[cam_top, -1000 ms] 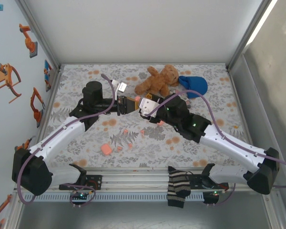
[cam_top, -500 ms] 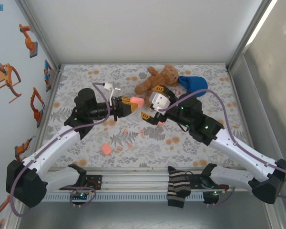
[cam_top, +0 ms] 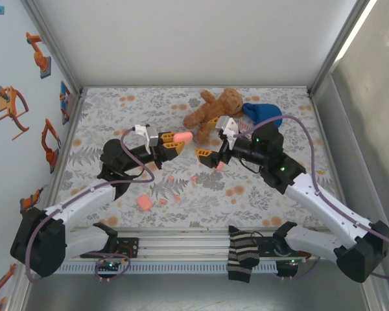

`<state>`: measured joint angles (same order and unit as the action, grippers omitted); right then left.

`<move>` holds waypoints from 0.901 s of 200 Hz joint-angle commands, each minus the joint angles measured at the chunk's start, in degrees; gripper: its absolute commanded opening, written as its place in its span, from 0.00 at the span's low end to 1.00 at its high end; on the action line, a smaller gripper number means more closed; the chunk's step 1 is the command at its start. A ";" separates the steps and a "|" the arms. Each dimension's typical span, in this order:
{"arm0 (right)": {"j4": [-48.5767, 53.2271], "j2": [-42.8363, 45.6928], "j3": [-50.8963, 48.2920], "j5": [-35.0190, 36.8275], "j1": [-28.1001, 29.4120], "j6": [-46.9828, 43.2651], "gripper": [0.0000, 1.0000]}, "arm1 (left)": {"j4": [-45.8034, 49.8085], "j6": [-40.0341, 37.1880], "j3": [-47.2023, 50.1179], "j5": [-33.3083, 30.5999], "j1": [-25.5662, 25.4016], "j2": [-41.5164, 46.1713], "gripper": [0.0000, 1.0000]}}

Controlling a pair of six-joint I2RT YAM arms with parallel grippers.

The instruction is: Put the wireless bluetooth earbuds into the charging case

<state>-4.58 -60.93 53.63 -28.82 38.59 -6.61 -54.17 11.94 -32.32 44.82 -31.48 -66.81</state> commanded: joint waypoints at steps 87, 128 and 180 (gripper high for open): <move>1.41 -5.29 6.88 0.69 -0.18 -1.03 0.92 | -24.88 5.87 -2.54 8.57 -0.26 -9.99 0.00; 3.16 -6.99 8.76 3.83 -0.18 -1.84 0.91 | -25.90 8.15 -4.15 10.02 -0.32 -11.53 0.00; 5.30 -7.27 10.94 6.54 -0.27 -1.56 0.92 | -25.90 8.53 -3.58 10.45 -0.29 -11.46 0.00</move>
<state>-0.16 -67.99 61.43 -25.50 38.59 -7.53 -76.93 18.96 -34.92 53.15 -31.48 -78.30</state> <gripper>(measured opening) 0.920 0.230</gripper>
